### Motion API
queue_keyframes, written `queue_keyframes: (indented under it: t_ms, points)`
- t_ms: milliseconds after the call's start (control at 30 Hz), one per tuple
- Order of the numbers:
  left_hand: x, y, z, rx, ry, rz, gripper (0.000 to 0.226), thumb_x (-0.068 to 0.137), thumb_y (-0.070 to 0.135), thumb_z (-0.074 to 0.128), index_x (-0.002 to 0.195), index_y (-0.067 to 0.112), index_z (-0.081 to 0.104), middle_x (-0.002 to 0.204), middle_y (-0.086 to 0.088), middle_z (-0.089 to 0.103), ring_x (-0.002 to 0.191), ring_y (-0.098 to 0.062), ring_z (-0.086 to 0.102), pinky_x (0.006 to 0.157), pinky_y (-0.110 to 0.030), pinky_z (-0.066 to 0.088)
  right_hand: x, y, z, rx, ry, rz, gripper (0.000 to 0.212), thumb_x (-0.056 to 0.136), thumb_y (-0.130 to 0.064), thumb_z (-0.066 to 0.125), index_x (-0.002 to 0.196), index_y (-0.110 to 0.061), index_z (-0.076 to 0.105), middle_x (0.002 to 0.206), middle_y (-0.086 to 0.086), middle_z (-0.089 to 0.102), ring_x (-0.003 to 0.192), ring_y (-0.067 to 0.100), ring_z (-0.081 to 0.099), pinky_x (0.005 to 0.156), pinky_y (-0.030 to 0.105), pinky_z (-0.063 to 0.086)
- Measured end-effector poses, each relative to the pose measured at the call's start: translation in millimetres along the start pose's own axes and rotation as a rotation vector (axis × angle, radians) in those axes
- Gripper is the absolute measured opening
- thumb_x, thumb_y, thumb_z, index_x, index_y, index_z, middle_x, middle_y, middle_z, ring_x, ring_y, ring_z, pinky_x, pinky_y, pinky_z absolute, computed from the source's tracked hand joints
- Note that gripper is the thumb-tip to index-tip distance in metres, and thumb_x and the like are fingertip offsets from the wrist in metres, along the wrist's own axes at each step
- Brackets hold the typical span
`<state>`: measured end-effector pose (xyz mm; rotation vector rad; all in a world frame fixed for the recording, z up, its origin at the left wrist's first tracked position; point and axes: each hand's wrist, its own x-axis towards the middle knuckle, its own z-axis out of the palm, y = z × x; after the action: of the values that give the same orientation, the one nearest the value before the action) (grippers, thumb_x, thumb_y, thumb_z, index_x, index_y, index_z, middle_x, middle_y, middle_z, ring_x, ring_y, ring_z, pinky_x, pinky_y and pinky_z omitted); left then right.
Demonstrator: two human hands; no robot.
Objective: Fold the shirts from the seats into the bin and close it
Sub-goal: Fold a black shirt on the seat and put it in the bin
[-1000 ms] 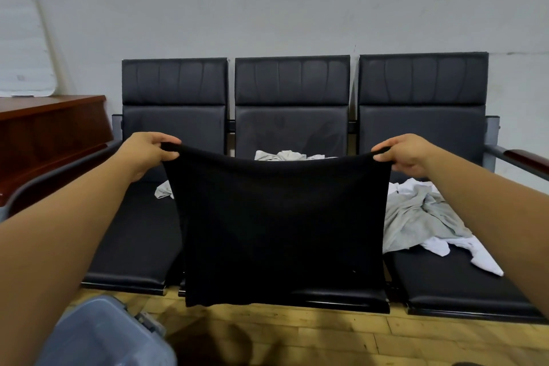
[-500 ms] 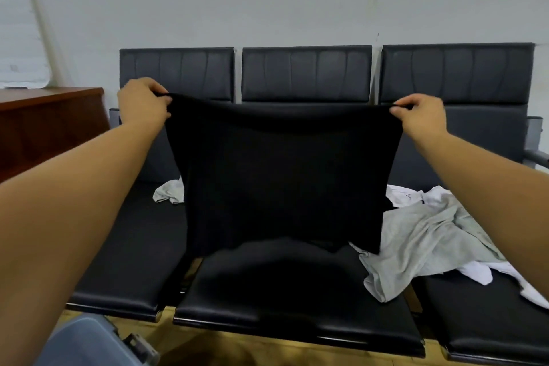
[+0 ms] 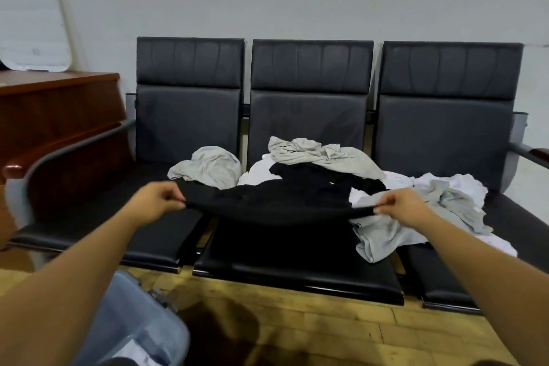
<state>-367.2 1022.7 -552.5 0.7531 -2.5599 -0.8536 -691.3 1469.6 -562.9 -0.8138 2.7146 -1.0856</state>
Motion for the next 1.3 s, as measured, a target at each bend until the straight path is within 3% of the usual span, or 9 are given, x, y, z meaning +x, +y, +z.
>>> queue_keyframes:
  t_ms: [100,233,333,467,633,800,1000,1167,1300]
  points:
    - [-23.9,-25.1,24.7,0.264,-0.361,-0.062,0.015,0.082,0.009,0.079,0.081,0.022,0.072,0.092,0.004,0.072,0.09,-0.01,0.065,0.077,-0.017,0.046,-17.7,27.0,29.1,-0.297,-0.255,0.05,0.02,0.076,-0.007,0.082,0.065,-0.017,0.069,0.066,-0.002,0.063,0.066,0.012,0.057,0.059,0.017,0.044]
    - [-31.7,-25.6,40.6,0.386,-0.576,-0.098,0.01,0.088,0.02,0.074,0.086,0.028,0.068,0.101,0.007,0.067,0.095,-0.01,0.061,0.077,-0.019,0.044,-20.1,19.1,47.1,-0.632,-0.518,0.108,0.023,0.086,-0.016,0.073,0.108,-0.01,0.073,0.095,0.002,0.067,0.082,0.011,0.058,0.067,0.014,0.044]
    - [-26.9,-13.9,49.9,0.288,-0.641,-0.116,0.017,0.088,0.044,0.073,0.094,0.029,0.07,0.101,0.007,0.069,0.098,-0.011,0.063,0.092,-0.03,0.05,-13.0,-3.5,57.9,-0.717,-0.5,0.085,0.026,0.092,-0.011,0.054,0.113,-0.009,0.069,0.103,0.005,0.064,0.093,0.018,0.061,0.085,0.027,0.049]
    - [-8.4,11.7,93.0,0.377,-0.468,-0.01,0.032,0.095,0.047,0.062,0.109,0.019,0.066,0.113,-0.002,0.064,0.103,-0.019,0.06,0.088,-0.029,0.046,1.3,-22.8,100.6,-0.589,-0.299,-0.085,0.014,0.094,-0.021,0.053,0.103,-0.013,0.06,0.11,0.01,0.058,0.105,0.029,0.06,0.088,0.034,0.048]
    - [1.8,29.8,160.3,0.402,-0.431,0.018,0.1,0.081,0.065,0.069,0.156,0.016,0.024,0.161,-0.009,0.024,0.147,-0.027,0.028,0.12,-0.042,0.028,-6.5,-21.6,166.9,-0.579,-0.324,-0.133,0.073,0.1,-0.057,0.037,0.156,-0.012,0.022,0.161,0.016,0.021,0.147,0.034,0.026,0.12,0.045,0.025]
    - [0.1,13.2,185.3,0.502,-0.577,-0.062,0.146,0.041,0.103,0.027,0.159,0.026,-0.013,0.166,-0.006,-0.022,0.152,-0.022,-0.021,0.123,-0.048,-0.01,-20.1,-0.8,192.8,-0.59,-0.346,-0.043,0.079,0.094,-0.07,0.006,0.16,-0.025,0.004,0.167,0.005,-0.005,0.154,0.022,-0.008,0.123,0.05,-0.005]
    - [-8.0,1.7,181.9,0.478,-0.581,0.024,0.134,0.051,0.102,0.027,0.16,0.031,-0.005,0.168,-0.003,-0.013,0.154,-0.019,-0.013,0.124,-0.049,-0.006,-41.0,1.6,192.7,-0.59,-0.385,0.0,0.07,0.101,-0.061,0.012,0.16,-0.024,0.004,0.167,0.005,-0.006,0.154,0.024,-0.009,0.122,0.053,-0.004]
    - [5.6,7.7,177.1,0.257,-0.277,-0.011,0.08,0.093,0.069,0.044,0.156,0.021,0.028,0.161,-0.009,0.029,0.146,-0.028,0.032,0.12,-0.044,0.027,-18.8,-12.0,180.0,-0.568,-0.275,-0.048,0.068,0.1,-0.061,0.032,0.149,-0.013,0.036,0.152,0.016,0.037,0.139,0.033,0.037,0.114,0.05,0.032]
    - [31.8,8.9,184.2,0.34,-0.246,0.003,0.076,0.098,0.062,0.041,0.157,0.017,0.026,0.166,-0.006,0.021,0.154,-0.022,0.014,0.125,-0.047,0.011,11.8,-13.9,184.8,-0.554,-0.221,-0.139,0.069,0.101,-0.057,0.035,0.152,-0.011,0.031,0.161,0.015,0.025,0.148,0.03,0.027,0.121,0.048,0.022]
